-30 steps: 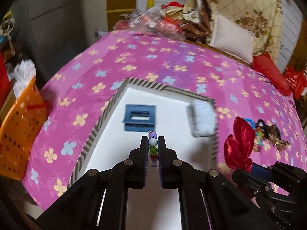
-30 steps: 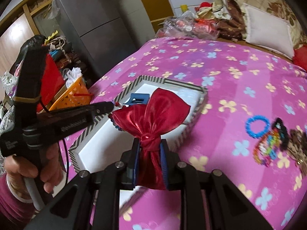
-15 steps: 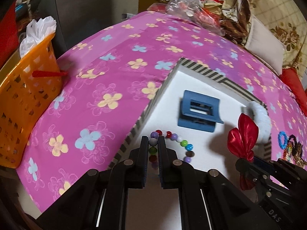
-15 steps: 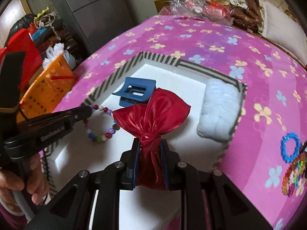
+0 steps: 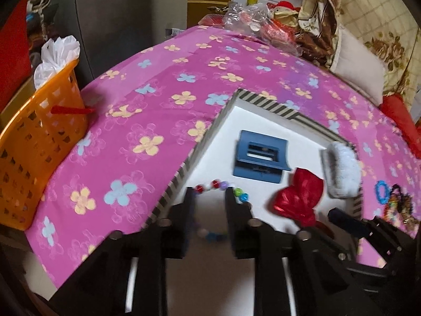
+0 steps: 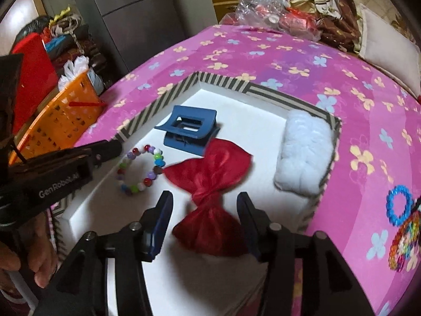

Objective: Organize jewelry
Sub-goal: 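Open the left gripper to drop the bead bracelet into the tray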

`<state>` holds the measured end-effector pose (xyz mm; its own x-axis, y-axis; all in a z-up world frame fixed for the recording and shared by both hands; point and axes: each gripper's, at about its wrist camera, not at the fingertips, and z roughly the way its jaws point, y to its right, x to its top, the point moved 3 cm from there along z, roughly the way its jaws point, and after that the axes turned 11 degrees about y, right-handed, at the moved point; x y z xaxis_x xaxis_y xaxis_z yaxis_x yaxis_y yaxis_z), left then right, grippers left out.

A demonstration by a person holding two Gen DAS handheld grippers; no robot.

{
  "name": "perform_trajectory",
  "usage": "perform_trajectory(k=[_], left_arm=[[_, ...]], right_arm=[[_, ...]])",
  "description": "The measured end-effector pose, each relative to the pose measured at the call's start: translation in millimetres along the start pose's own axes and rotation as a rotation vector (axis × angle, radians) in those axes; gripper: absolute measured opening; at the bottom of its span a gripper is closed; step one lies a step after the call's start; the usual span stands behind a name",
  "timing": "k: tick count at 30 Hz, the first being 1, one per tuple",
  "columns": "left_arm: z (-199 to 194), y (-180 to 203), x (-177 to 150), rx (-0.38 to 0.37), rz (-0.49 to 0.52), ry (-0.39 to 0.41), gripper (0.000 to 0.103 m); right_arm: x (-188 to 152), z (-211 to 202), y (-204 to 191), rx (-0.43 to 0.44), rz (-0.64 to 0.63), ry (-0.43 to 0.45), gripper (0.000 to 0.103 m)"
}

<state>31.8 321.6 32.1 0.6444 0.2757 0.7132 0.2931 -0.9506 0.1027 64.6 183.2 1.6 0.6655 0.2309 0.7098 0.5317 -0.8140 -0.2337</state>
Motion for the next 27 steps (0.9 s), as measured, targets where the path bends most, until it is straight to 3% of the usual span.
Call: perform_trajectory(k=[5, 11, 14, 18, 27], left_arm=[[-22, 8, -4, -0.014, -0.014, 0.013, 0.022], [-62, 38, -15, -0.065, 0.014, 0.049, 0.023], [-85, 61, -20, -0.104, 0.041, 0.075, 0.023], [-114, 98, -30, -0.164, 0.075, 0.089, 0.023], [-154, 182, -65, -0.265, 0.158, 0.063, 0.023]], right_arm=[[-11, -41, 7, 0.009, 0.02, 0.057, 0.054], [-31, -109, 25, -0.081, -0.023, 0.153, 0.071], [-43, -145, 39, -0.162, -0.044, 0.19, 0.08], [-59, -191, 63, -0.245, -0.032, 0.223, 0.084], [-103, -268, 134, -0.323, 0.117, 0.261, 0.09]])
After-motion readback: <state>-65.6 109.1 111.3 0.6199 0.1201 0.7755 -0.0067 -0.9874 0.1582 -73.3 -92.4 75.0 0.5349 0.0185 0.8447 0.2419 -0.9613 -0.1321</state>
